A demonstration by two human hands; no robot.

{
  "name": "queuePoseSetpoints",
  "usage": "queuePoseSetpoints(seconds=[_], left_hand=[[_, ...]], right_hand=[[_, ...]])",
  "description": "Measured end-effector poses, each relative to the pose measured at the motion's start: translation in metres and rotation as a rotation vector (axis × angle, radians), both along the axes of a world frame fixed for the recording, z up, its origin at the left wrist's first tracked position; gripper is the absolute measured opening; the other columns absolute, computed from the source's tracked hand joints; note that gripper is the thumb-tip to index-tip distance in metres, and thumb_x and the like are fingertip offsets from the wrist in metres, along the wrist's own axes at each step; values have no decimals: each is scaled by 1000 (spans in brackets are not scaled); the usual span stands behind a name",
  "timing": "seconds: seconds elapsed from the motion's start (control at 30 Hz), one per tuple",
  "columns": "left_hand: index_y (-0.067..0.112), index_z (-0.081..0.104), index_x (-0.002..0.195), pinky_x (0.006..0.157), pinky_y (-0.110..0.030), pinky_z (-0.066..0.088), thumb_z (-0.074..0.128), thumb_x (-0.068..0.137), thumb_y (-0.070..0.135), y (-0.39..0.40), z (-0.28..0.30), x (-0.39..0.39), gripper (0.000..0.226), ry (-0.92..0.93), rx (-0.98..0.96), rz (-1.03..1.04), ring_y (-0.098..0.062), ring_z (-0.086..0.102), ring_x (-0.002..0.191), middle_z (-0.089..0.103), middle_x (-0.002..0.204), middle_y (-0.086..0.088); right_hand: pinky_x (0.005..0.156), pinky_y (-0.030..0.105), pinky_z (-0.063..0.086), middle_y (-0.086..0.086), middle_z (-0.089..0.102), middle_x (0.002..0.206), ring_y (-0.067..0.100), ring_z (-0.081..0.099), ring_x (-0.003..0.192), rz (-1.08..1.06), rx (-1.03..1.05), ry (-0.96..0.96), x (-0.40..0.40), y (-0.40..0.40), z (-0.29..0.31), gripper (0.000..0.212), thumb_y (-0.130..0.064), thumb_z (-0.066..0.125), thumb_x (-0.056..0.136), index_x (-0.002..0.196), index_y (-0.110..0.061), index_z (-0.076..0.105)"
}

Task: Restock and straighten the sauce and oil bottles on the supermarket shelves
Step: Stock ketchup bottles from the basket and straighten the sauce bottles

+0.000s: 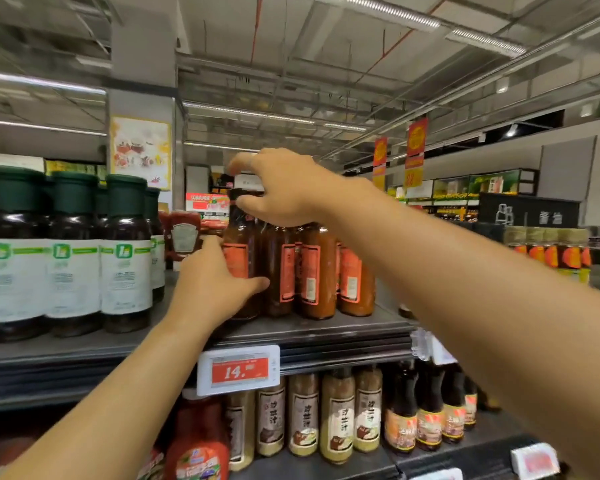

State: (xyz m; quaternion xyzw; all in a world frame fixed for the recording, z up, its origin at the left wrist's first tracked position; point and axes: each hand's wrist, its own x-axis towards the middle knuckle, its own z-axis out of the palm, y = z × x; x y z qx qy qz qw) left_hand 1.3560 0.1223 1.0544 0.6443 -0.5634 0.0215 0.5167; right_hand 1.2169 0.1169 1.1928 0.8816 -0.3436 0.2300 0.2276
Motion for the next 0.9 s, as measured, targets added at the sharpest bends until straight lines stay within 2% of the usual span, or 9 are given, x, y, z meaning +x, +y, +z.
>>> queuePoseSetpoints(seconds=[0.13,0.3,0.4,0.53,0.6,0.67,0.73,0.8,0.9], left_hand=[[27,53,113,68,-23,44,94,60,46,0,-4,5,69,17,-57,-54,-11,63,90,65,98,10],[27,55,112,77,-25,53,95,60,46,0,-4,10,68,56,-38,-97,-6,65,90,67,99,12],[30,51,113,76,-26,54,96,60,41,2,-3,14,69,184,18,-147,-2,63,90,64,100,15],[31,57,119,86,-32,56,93,66,30,5,-4,18,64,316,71,-242,-5,66,94,69,104,12],[32,61,121,90,-35,56,94,63,30,8,-5,17,67,302,95,-269,-8,68,98,72,105,12],[32,61,123,92,-36,55,96,61,30,10,-5,16,71,284,119,-270,-10,66,102,71,110,11],[31,58,125,92,-37,54,96,62,27,10,-5,16,74,304,132,-253,-10,65,103,70,112,10],[29,54,117,86,-35,54,96,62,24,9,-5,16,69,343,139,-240,-9,66,97,69,106,8],[29,52,104,78,-32,53,95,64,20,9,-4,17,60,367,137,-229,-10,67,92,69,99,6]], right_hand=[[90,26,39,4,62,136,26,56,125,31,48,52,4,-15,-1,47,-35,58,98,143,-25,52],[101,35,46,0,64,135,22,59,124,112,75,53,6,-31,5,39,-32,59,100,139,-30,57],[95,31,46,-6,66,129,13,61,116,167,131,46,4,-39,9,35,-32,62,100,136,-32,60],[75,25,46,-11,71,105,7,64,90,171,137,13,6,-48,13,36,-48,63,96,129,-32,64],[65,25,41,-14,63,78,0,55,72,151,85,-14,11,-52,12,43,-60,63,92,120,-28,66],[67,29,40,-15,52,67,-3,48,68,135,39,-66,16,-55,10,52,-71,62,86,108,-25,67],[67,30,40,-14,53,68,-3,48,70,127,8,-94,19,-57,8,56,-76,60,82,101,-23,65],[65,27,40,-14,57,71,-1,52,73,129,23,-95,18,-57,9,56,-77,59,83,102,-25,65],[74,23,41,-14,67,100,9,63,94,174,132,-64,10,-54,11,48,-66,65,87,121,-32,65]])
